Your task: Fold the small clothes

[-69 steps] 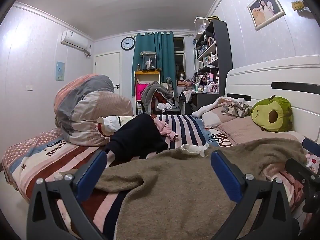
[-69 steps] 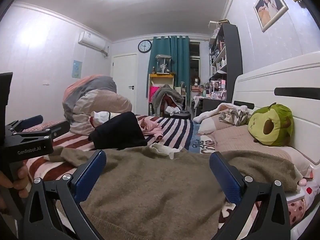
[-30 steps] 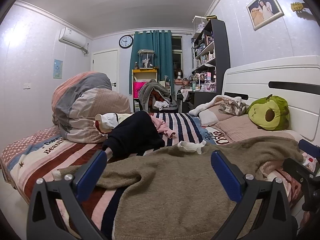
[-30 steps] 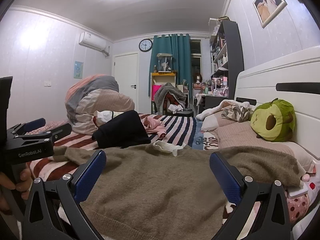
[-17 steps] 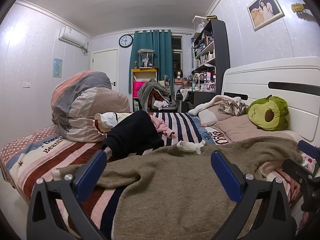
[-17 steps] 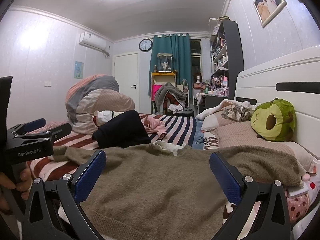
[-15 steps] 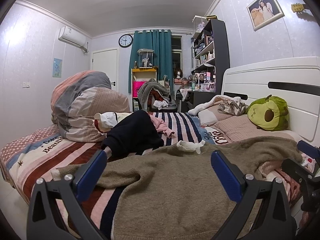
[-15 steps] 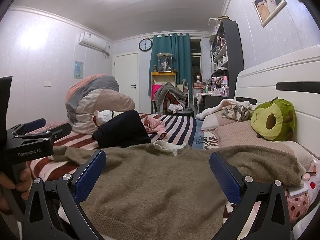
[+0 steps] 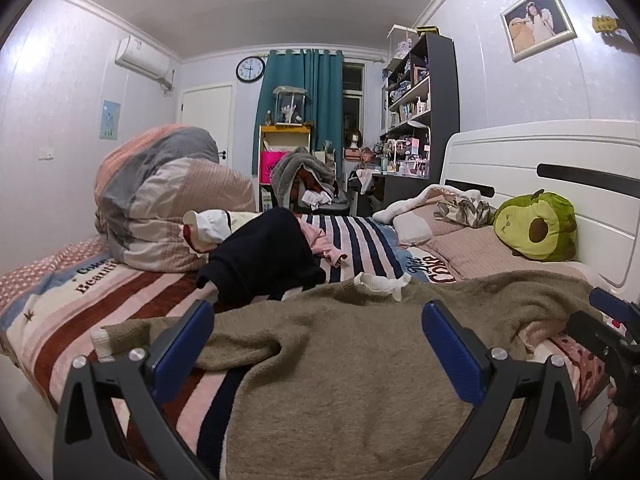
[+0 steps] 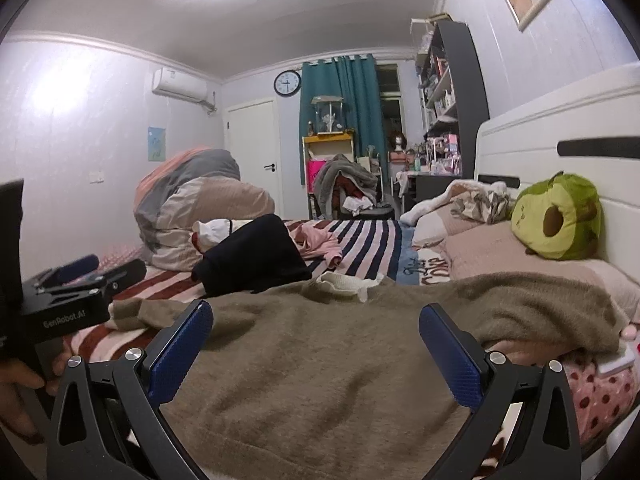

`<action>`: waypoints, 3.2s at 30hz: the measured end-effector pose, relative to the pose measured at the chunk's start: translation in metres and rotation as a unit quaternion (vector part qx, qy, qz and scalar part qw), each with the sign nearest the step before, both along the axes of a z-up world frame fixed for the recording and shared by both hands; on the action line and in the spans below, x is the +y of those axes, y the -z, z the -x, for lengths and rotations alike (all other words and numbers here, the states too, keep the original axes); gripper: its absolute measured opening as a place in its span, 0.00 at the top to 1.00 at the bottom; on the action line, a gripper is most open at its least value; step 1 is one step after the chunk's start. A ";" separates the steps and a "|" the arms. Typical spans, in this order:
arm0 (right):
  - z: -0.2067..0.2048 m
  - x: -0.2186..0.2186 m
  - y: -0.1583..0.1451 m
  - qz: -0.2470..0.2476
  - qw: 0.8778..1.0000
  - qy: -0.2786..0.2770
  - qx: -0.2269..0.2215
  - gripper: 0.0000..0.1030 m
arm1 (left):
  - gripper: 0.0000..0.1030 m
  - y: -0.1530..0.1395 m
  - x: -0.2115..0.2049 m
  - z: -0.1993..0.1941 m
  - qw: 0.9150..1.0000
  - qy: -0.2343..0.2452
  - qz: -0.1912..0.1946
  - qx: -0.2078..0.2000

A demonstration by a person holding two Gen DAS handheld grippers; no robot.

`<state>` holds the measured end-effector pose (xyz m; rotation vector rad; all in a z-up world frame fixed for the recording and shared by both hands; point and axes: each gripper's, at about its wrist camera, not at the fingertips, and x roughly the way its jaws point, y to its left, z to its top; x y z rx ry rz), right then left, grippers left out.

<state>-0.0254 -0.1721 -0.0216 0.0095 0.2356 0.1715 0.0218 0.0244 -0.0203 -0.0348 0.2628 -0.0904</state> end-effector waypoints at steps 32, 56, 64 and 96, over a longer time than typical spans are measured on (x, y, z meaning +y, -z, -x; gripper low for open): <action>-0.159 0.106 0.098 0.148 0.970 -0.033 0.191 0.26 | 0.02 0.156 0.316 -0.140 0.972 -0.129 0.091 0.174; -0.148 0.066 0.094 0.089 0.979 -0.026 0.184 0.25 | 0.95 0.079 0.235 -0.124 0.993 -0.029 0.069 0.096; -0.121 0.016 0.083 0.028 0.988 -0.020 0.152 0.24 | 0.96 0.022 0.140 -0.121 0.996 0.053 0.031 0.060; -0.089 -0.089 0.089 -0.036 0.989 -0.009 0.141 0.24 | 0.39 0.075 -0.075 -0.056 0.935 0.300 -0.011 0.187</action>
